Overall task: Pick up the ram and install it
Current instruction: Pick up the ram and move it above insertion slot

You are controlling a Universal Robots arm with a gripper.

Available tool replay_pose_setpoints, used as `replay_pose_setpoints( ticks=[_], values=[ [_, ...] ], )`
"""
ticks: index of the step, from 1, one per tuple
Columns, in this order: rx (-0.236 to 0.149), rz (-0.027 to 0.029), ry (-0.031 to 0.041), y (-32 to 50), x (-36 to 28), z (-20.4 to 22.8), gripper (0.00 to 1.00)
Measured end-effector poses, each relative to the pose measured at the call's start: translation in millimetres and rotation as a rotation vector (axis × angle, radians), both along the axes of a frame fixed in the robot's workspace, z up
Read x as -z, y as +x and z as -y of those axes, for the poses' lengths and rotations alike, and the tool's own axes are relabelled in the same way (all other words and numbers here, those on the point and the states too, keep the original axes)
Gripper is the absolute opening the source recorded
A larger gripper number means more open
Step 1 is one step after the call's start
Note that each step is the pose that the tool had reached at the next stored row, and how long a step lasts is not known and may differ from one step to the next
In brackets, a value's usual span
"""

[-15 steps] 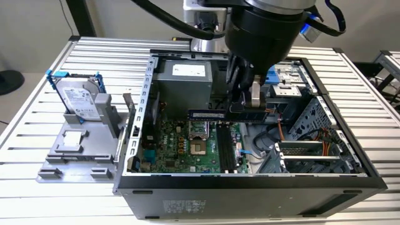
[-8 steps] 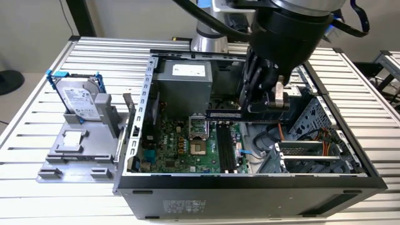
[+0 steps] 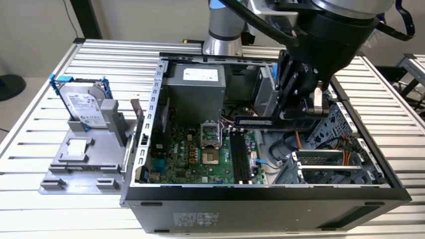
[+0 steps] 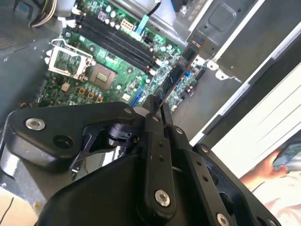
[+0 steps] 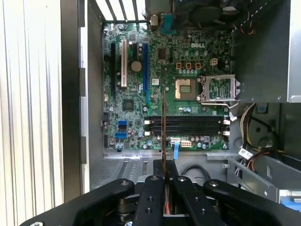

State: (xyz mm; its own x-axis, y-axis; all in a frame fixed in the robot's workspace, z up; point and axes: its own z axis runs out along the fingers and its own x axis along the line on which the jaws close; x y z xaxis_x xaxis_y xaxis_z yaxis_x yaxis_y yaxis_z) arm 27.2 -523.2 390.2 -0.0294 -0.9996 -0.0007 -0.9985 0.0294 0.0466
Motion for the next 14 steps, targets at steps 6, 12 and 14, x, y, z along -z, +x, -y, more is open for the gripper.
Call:
replay_pose_setpoints(
  ticks=[6,12,14],
  values=[
    [0.036,0.0000,0.0000,1.9,0.4,-0.6,0.00],
    [0.036,0.0000,0.0000,2.0,0.4,-2.0,0.00],
    [0.036,0.0000,0.0000,2.1,0.4,-7.9,0.00]
  ],
)
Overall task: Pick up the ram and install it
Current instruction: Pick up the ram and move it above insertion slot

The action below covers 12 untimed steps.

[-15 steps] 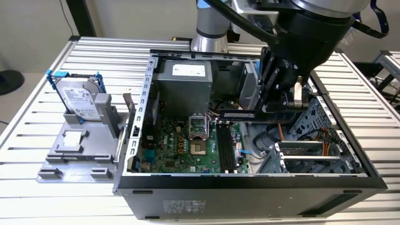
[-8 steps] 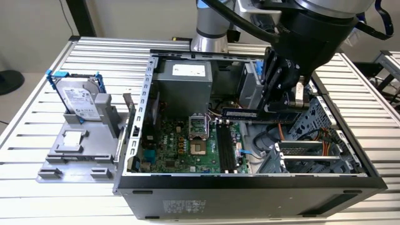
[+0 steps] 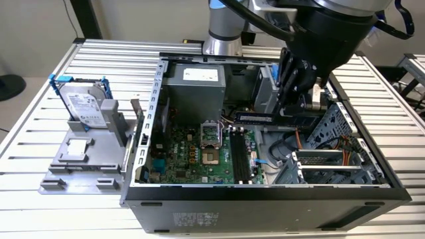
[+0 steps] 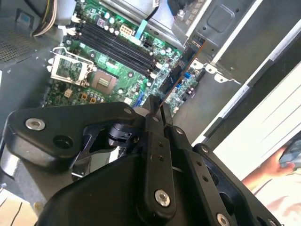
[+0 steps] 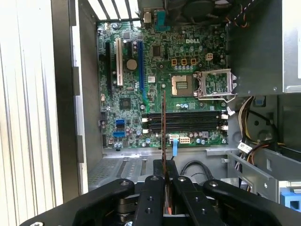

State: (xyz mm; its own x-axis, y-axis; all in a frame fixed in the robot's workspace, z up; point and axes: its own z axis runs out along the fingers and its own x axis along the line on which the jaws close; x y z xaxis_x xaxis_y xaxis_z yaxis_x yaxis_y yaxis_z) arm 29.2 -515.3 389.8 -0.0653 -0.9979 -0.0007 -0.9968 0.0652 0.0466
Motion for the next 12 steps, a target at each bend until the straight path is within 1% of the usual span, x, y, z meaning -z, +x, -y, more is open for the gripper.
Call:
replay_pose_setpoints(
  ticks=[2,8,12],
  values=[
    [0.000,0.0000,-0.0002,0.0,0.0,-7.7,0.00],
    [0.000,0.0000,-0.0009,1.0,0.0,-33.3,0.00],
    [0.000,0.0000,-0.0014,2.3,0.0,-47.2,0.00]
  ],
)
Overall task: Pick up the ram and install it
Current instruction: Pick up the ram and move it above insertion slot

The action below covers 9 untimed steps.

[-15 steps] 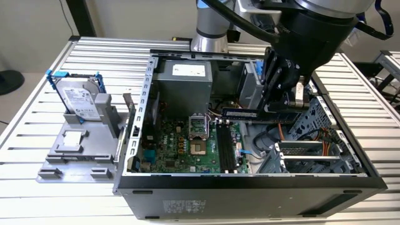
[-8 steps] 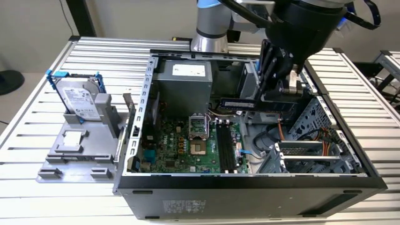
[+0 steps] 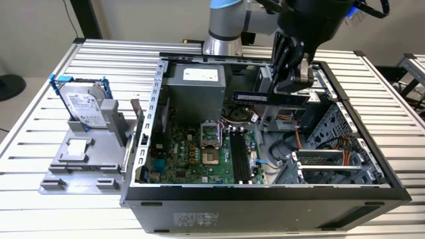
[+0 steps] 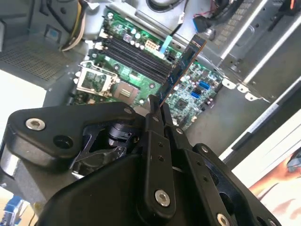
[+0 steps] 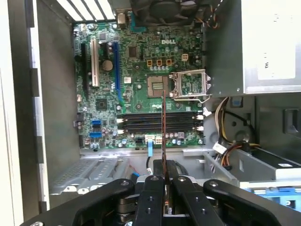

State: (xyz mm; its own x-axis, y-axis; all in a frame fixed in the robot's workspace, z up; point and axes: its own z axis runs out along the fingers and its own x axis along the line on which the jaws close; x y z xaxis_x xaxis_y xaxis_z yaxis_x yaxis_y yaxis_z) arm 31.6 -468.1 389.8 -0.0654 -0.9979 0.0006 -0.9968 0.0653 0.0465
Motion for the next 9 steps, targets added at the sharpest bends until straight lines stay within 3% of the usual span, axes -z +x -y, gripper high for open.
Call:
replay_pose_setpoints(
  ticks=[4,9],
  values=[
    [0.000,0.0000,-0.0003,1.4,0.0,-10.3,0.00],
    [0.000,0.0000,-0.0009,1.5,0.0,-10.8,0.00]
  ],
)
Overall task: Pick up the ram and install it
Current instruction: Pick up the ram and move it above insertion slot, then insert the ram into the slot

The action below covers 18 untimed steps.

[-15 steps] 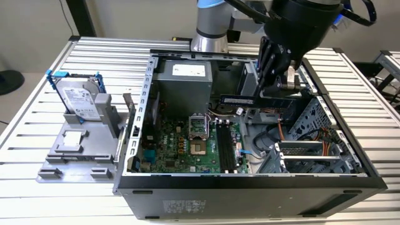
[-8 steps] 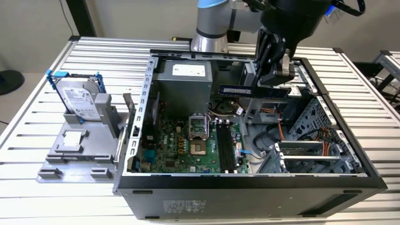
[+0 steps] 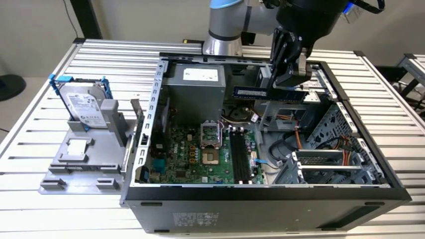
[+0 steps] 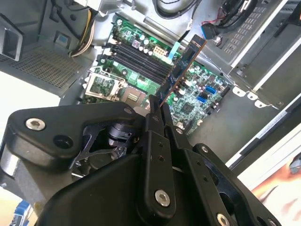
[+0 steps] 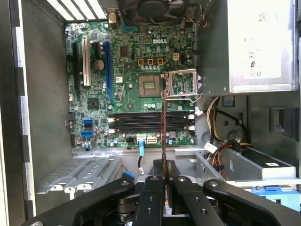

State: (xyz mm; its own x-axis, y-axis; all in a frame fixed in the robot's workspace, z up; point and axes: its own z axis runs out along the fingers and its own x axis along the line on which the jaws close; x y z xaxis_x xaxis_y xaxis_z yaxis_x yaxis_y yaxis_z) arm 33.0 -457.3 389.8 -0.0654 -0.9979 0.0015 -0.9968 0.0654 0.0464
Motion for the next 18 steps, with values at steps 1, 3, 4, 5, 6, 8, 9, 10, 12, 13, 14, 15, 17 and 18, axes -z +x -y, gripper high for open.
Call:
replay_pose_setpoints(
  ticks=[1,3,4,5,6,8,9,10,12,13,14,15,17,18],
  values=[
    [0.000,0.0000,0.0000,0.0,0.0,0.0,0.00],
    [0.000,0.0000,0.0000,0.0,0.0,0.0,0.00],
    [0.000,0.0000,0.0000,0.0,0.0,0.0,0.00],
    [0.000,0.0000,0.0000,0.0,0.0,0.0,0.00],
    [0.000,0.0000,0.0000,0.0,0.0,0.0,0.00],
    [0.000,0.0000,0.0000,0.0,0.0,0.0,0.00],
    [0.000,0.0000,0.0000,0.0,0.0,0.0,0.00],
    [0.000,0.0000,0.0000,0.0,0.0,0.0,0.00],
    [0.009,0.0000,0.0000,0.0,-0.1,0.0,0.00],
    [0.026,0.0000,-0.0001,0.0,-0.1,0.0,0.00],
    [0.043,0.0000,0.0000,0.0,0.0,0.0,0.00],
    [0.061,0.0000,0.0000,0.0,0.0,0.0,0.00],
    [0.098,0.0000,0.0000,0.0,0.0,0.0,0.00],
    [0.114,0.0000,0.0001,0.0,0.0,0.0,0.00]
  ],
)
